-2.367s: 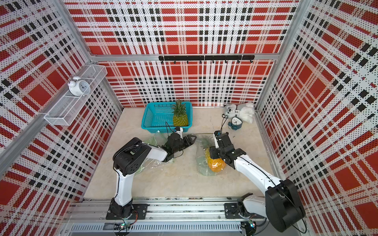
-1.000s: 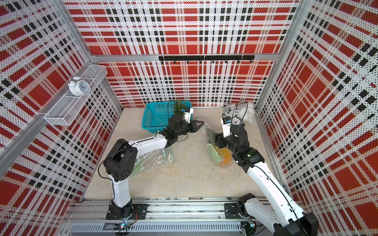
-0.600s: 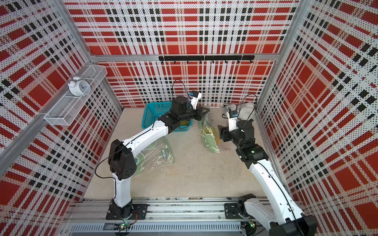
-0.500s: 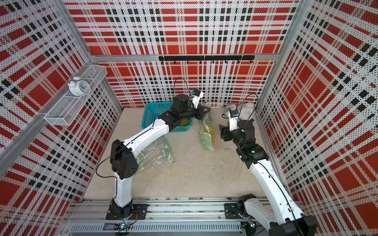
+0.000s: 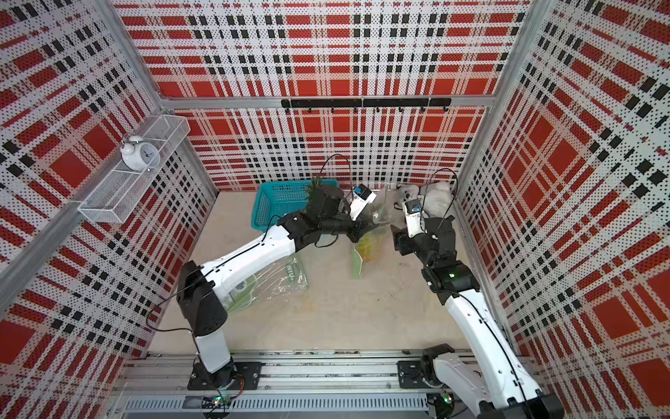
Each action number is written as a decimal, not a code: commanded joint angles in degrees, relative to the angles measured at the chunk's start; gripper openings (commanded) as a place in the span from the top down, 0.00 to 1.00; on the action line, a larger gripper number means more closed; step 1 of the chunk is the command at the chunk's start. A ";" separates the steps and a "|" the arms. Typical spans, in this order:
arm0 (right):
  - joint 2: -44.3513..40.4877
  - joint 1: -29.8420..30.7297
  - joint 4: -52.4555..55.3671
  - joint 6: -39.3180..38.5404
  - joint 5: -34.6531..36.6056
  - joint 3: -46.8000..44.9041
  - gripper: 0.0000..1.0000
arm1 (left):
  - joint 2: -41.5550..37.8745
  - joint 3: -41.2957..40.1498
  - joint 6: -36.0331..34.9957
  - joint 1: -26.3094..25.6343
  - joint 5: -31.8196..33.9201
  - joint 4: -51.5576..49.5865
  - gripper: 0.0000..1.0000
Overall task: Open the zip-top bag and take out the pineapple
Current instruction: Pick up the zipper food storage bag at the center of the board.
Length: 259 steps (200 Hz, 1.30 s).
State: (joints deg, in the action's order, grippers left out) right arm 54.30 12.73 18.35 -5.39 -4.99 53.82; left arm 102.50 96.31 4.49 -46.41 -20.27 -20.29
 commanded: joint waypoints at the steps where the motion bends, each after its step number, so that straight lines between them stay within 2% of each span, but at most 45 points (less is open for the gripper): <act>1: -0.51 -0.34 -1.34 -6.95 -9.47 -0.11 0.30 | -7.26 -6.65 -3.09 0.01 3.83 0.81 1.00; 35: 1.39 -0.34 3.30 -16.98 -24.58 3.22 0.31 | -15.69 -16.37 -3.16 -0.08 7.61 4.26 1.00; 55: 2.08 -0.34 4.24 -23.53 -31.02 4.46 0.31 | -19.29 -20.30 -3.57 -0.12 8.63 6.71 1.00; 80: 6.05 -0.26 8.32 -30.98 -35.72 8.53 0.34 | -21.09 -22.09 -4.25 -0.17 7.81 7.57 1.00; 151: 17.73 0.54 18.21 -44.45 -36.22 20.29 0.37 | -21.70 -23.57 -6.31 -1.09 6.92 5.45 1.00; 181: 23.88 0.54 22.66 -47.65 -36.30 26.29 0.38 | -22.49 -24.66 -6.75 -1.38 6.91 5.26 1.00; 231: 31.52 0.53 29.23 -51.64 -38.27 34.77 0.49 | -22.87 -25.30 -7.64 -1.66 7.04 4.18 1.00; 259: 33.61 0.63 29.61 -52.56 -38.51 37.09 0.45 | -22.94 -25.41 -7.91 -1.84 7.48 3.51 1.00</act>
State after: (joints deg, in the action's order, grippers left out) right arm 86.65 12.97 44.95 -56.01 -41.89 88.79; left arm 81.28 71.61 -2.22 -47.68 -12.84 -16.10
